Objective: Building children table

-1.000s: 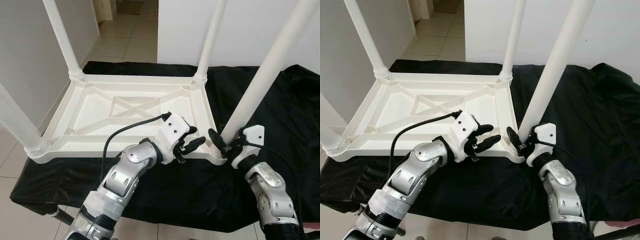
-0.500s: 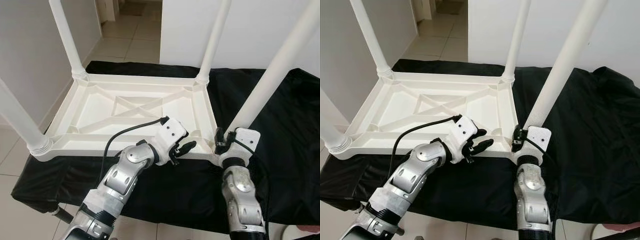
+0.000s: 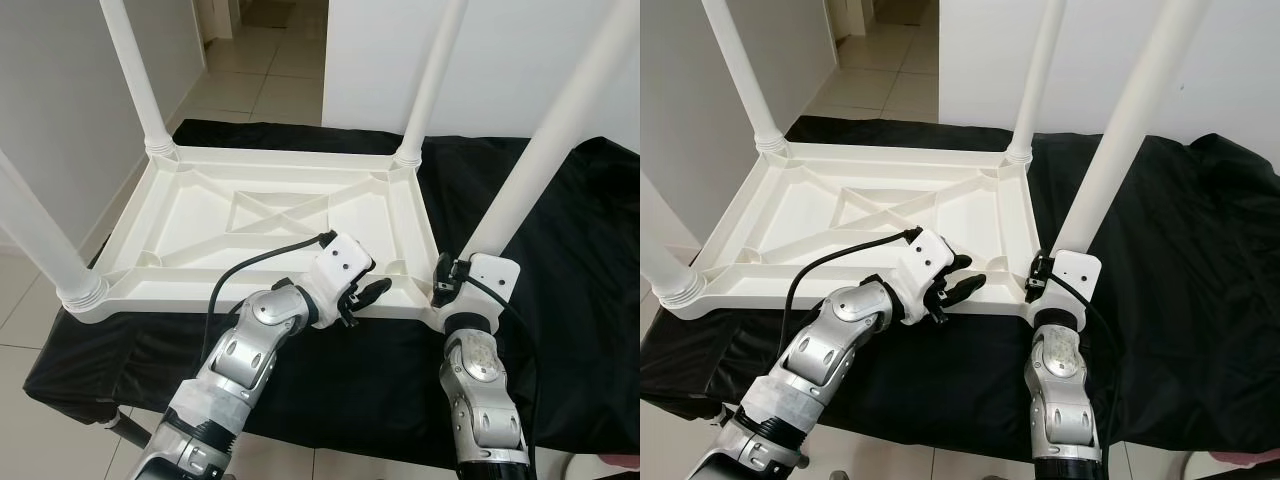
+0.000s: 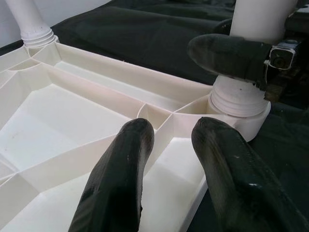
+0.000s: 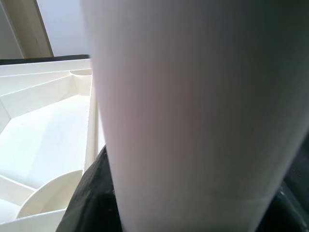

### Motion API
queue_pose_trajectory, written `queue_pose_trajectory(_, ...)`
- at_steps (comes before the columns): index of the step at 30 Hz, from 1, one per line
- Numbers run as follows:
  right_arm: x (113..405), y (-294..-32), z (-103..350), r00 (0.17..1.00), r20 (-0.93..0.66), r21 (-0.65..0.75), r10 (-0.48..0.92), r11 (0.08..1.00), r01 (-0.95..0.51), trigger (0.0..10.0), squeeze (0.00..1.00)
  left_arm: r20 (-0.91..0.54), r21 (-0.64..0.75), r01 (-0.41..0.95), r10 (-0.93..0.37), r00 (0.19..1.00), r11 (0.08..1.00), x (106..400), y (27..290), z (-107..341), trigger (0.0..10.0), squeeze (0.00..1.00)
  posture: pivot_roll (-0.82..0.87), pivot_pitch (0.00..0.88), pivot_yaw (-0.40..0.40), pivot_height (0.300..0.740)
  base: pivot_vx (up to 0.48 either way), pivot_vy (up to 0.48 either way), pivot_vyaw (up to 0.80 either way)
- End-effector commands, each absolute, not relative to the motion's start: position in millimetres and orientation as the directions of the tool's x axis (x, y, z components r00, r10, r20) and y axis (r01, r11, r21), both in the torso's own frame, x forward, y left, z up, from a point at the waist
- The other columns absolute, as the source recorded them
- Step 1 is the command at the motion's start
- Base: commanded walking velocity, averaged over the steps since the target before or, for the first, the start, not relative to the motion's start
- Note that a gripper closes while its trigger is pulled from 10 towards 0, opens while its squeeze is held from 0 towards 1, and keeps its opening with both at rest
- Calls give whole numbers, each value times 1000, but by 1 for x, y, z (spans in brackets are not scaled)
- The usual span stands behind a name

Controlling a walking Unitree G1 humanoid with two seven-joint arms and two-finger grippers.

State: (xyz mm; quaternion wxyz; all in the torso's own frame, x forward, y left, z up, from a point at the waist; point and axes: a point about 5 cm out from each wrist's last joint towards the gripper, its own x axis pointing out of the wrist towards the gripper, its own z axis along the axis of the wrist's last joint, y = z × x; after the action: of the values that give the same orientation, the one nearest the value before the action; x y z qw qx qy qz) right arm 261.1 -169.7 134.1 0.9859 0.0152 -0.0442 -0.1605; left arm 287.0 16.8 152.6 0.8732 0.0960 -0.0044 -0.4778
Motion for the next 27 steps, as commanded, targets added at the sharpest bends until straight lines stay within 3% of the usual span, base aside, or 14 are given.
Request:
queue_pose_trajectory(1,254,-181,126,929,47,50,-367,930,364,10000,1000,-54,189,745,-751,658,639,294,21,155,10000,0,-120,0,13,740,0,0,0)
queue_pose_trajectory(13,251,-194,140,942,163,13,-293,955,295,10000,1000,-54,216,752,-762,646,623,296,22,158,10000,0,-131,0,30,740,0,0,0)
queue_pose_trajectory(14,254,-196,142,951,176,29,-254,967,253,10000,376,-41,211,746,-757,652,632,298,26,160,10000,0,-128,9,20,740,0,0,0)
queue_pose_trajectory(15,257,-196,144,958,184,36,-221,975,219,10000,0,-32,214,741,-754,656,636,300,30,160,10000,0,-133,0,32,740,0,0,0)
queue_pose_trajectory(20,260,-197,145,964,192,40,-186,983,182,10000,0,-23,219,736,-751,660,640,301,33,161,10000,0,-133,0,32,740,0,0,0)
queue_pose_trajectory(23,258,-192,145,967,201,52,-157,987,149,10000,0,-3,246,766,-790,613,593,294,33,161,10000,0,-134,9,28,740,0,0,0)
queue_pose_trajectory(27,248,-177,143,974,213,62,-76,996,64,10000,0,18,165,810,-822,569,563,291,36,162,10000,0,-129,13,44,740,0,0,0)
